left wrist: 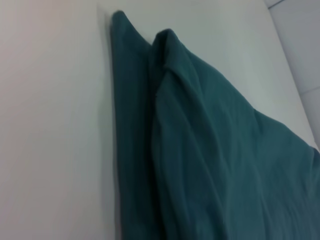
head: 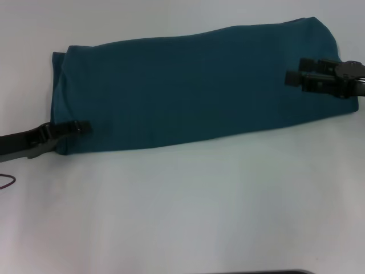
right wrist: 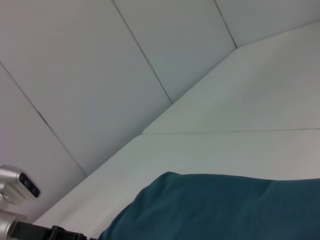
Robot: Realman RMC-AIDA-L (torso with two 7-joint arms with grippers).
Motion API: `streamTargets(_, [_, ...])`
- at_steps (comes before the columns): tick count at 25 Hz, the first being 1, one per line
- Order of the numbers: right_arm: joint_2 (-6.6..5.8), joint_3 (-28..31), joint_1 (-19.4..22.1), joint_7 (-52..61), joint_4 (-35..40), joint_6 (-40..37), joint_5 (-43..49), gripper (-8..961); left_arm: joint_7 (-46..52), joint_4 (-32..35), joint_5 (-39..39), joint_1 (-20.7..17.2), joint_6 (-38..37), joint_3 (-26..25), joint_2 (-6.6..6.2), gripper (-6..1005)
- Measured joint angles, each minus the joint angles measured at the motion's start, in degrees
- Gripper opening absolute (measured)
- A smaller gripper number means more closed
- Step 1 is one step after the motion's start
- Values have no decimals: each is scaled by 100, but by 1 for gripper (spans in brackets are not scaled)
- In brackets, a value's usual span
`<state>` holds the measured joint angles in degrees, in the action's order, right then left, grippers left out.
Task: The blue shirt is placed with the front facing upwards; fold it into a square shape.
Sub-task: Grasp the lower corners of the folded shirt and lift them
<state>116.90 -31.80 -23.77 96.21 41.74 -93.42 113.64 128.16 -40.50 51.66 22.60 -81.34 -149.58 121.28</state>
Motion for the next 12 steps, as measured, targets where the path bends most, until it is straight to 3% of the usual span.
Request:
streamTargets(9, [-58,10,-7,98,12,-85,7,853,48,-268,3,-81,-133,102,30,604])
streamTargets(12, [-140,0,-46,395,64,-125,146,851,50,-268,-2,-78,-225,130,3,505])
